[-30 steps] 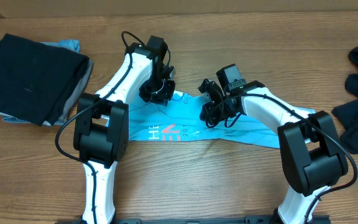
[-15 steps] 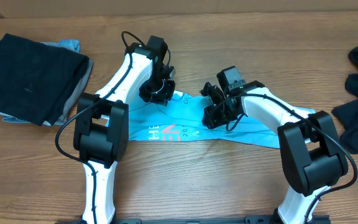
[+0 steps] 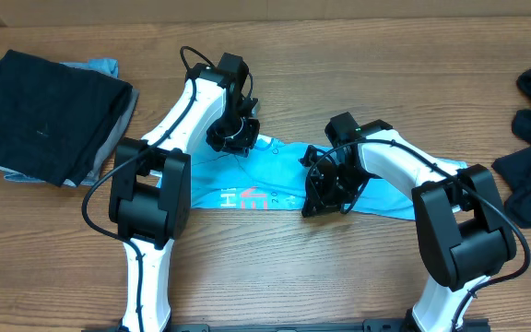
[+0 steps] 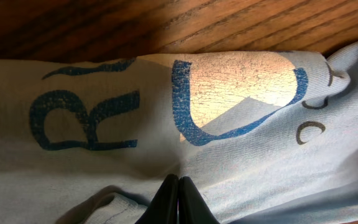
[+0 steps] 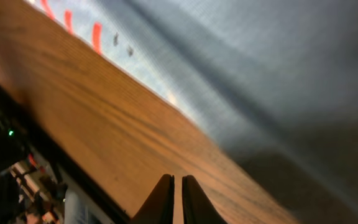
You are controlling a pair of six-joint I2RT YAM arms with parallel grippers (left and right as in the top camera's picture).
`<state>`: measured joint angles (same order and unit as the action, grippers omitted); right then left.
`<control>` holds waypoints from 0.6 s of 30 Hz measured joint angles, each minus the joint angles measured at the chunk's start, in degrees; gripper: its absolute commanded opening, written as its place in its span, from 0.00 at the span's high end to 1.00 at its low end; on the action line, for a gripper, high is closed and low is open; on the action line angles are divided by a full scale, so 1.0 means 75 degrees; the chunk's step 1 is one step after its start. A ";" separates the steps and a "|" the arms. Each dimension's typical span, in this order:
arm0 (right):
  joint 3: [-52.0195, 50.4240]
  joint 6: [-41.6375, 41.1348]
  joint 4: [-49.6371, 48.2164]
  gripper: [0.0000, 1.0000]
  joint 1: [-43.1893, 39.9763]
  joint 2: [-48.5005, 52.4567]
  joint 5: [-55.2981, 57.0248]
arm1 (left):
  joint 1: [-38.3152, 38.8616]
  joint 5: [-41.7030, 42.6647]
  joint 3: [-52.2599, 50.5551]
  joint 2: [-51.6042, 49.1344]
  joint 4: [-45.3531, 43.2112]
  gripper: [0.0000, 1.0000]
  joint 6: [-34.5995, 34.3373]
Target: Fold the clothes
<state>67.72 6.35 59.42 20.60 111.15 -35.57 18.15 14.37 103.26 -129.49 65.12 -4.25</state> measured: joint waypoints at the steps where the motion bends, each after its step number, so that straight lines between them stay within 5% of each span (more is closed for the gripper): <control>1: 0.0012 0.0050 0.0050 0.92 0.0000 0.0000 -0.0041 | 0.0000 0.0000 0.0000 0.0000 0.0000 0.94 0.0003; 8: 0.0714 -0.0149 -0.1416 0.95 -0.0090 -0.0629 -0.0647 | 0.0000 -0.0093 0.0000 0.0000 0.0000 0.92 0.0009; 18: 0.0122 -0.1711 -0.3931 0.95 0.0545 -0.0638 0.0507 | 0.0000 -0.0146 0.0000 0.0000 -0.0003 0.90 0.0026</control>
<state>68.64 -6.48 29.93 24.69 106.37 -31.77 18.15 13.28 103.26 -129.49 65.10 -4.05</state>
